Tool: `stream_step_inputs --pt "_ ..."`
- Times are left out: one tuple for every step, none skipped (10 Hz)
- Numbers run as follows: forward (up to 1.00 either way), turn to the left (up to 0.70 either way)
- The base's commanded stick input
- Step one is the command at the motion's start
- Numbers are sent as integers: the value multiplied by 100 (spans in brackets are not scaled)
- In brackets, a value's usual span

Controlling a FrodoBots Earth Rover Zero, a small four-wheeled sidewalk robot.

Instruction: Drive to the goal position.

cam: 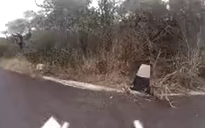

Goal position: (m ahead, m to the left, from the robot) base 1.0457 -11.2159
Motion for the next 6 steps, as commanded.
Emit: stream_step_inputs --pt "0 -50" --pt "0 -50" --pt "0 -50" --pt "0 -50" --pt "0 -50" --pt "0 -50"
